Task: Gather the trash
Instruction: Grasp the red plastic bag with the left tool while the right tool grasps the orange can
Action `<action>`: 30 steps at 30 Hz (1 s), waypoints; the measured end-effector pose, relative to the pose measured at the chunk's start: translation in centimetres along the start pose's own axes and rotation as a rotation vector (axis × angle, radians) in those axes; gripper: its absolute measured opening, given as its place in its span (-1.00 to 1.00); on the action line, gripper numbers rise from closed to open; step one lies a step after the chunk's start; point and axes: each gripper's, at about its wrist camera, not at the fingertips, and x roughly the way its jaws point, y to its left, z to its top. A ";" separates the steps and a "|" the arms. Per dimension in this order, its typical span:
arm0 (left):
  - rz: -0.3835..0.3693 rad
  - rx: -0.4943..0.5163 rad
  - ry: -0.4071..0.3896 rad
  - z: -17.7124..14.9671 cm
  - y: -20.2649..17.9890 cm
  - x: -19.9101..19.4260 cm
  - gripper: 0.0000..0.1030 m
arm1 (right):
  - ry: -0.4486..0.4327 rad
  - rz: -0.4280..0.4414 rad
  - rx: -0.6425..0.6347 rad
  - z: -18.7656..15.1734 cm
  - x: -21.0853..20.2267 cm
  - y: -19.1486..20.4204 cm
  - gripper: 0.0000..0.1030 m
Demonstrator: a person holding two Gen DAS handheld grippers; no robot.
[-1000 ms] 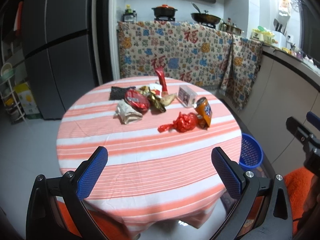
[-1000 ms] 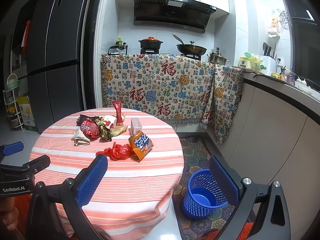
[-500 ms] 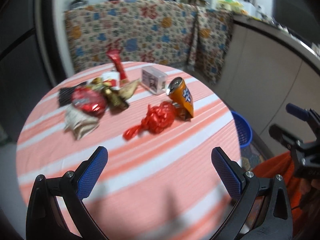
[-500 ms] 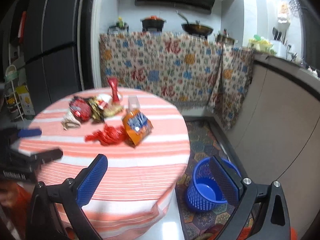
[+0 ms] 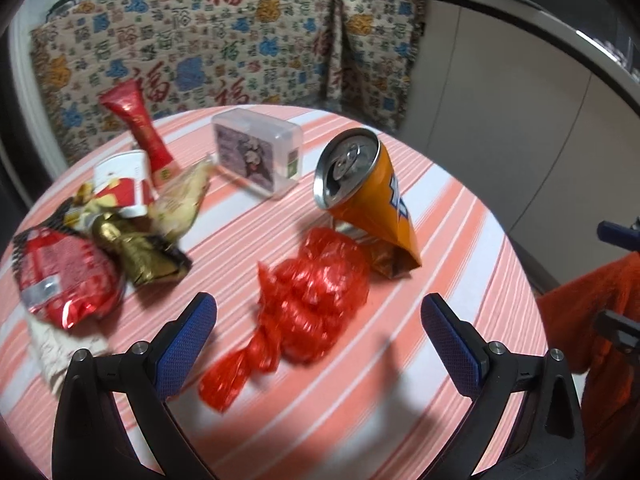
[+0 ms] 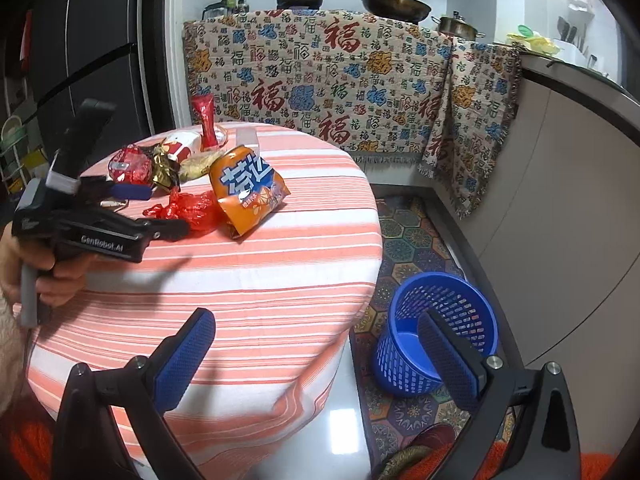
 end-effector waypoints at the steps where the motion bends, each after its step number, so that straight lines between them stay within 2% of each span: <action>1: -0.013 0.004 -0.002 0.0 0.0 0.1 0.69 | 0.004 0.003 -0.007 0.1 0.3 0.1 1.00; 2: -0.025 0.006 0.005 -0.1 0.0 0.2 0.40 | 0.007 0.005 -0.011 0.3 0.6 0.1 1.00; 4: -0.017 0.005 0.015 -0.2 0.1 0.6 0.05 | 0.014 0.009 -0.020 0.6 1.2 0.2 1.00; 5: -0.011 0.000 0.014 -0.3 0.1 0.6 -0.05 | 0.013 0.014 -0.025 0.8 1.5 0.3 1.00; 9: 0.020 -0.099 -0.011 -1.1 1.0 -1.1 -0.10 | 0.014 0.049 -0.034 1.8 3.0 0.5 1.00; 12: 0.100 -0.207 -0.028 -2.5 1.9 -3.5 -0.10 | 0.029 0.096 -0.038 2.5 4.4 1.0 1.00; 15: 0.221 -0.316 -0.027 -4.6 2.7 -6.2 -0.09 | 0.060 0.148 -0.035 3.1 6.5 1.7 1.00; 19: 0.359 -0.369 -0.023 -6.9 3.5 -7.6 -0.05 | 0.103 0.210 -0.029 4.4 9.5 3.1 0.96; 21: 0.364 -0.388 -0.010 -7.4 4.0 -7.3 0.09 | 0.121 0.224 -0.040 5.2 11.3 4.1 0.81; 23: 0.375 -0.404 0.005 -7.8 4.9 -6.4 0.26 | 0.143 0.216 -0.050 5.7 12.9 4.7 0.79; 27: 0.410 -0.429 0.048 -8.5 6.4 -4.6 0.36 | 0.172 0.164 -0.056 6.6 15.2 5.2 0.83; 29: 0.446 -0.423 0.055 -8.4 6.8 -4.1 0.65 | 0.172 0.157 -0.065 6.9 15.5 5.3 0.88; 30: 0.457 -0.435 0.060 -8.3 7.1 -4.0 0.71 | 0.167 0.161 -0.068 7.0 15.8 5.3 0.92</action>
